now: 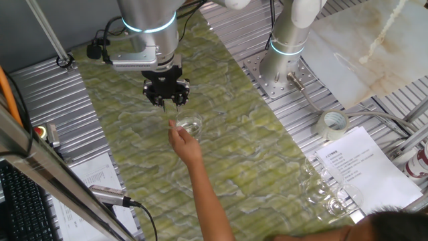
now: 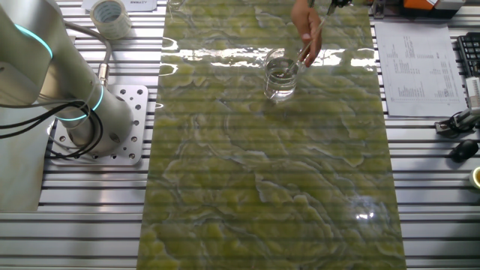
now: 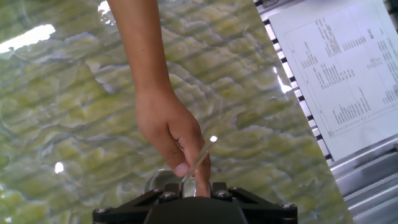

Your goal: Stir the beaker with a glass rod

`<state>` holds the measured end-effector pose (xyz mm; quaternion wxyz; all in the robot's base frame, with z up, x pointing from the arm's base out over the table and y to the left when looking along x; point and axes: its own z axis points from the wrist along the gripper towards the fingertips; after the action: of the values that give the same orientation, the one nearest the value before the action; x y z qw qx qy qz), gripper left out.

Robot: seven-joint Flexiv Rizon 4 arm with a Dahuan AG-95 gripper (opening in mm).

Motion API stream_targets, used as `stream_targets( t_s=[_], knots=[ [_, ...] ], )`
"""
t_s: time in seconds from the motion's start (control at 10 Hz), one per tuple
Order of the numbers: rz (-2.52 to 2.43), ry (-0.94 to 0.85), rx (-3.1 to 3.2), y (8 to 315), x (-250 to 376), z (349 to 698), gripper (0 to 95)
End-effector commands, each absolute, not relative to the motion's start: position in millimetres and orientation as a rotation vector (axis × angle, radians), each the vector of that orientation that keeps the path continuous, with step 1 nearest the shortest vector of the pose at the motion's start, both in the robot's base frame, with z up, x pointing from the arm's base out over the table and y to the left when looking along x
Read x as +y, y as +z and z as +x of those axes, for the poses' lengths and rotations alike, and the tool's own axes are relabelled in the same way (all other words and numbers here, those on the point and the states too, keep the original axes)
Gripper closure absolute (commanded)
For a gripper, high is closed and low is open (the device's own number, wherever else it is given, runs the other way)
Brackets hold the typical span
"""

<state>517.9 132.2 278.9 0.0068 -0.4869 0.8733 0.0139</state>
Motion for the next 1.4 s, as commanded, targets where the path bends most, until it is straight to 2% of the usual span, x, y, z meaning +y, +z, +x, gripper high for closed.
stream_targets(
  t_s=[0.1, 0.9, 1.4],
  knots=[
    [-1.181, 0.027, 2.915, 284.1, 126.1, 518.2, 95.0],
    [-0.191, 0.013, 3.13, 267.9, 76.3, 539.9, 95.0],
    [-0.092, 0.015, 3.129, 265.7, 74.4, 540.9, 95.0]
  ],
)
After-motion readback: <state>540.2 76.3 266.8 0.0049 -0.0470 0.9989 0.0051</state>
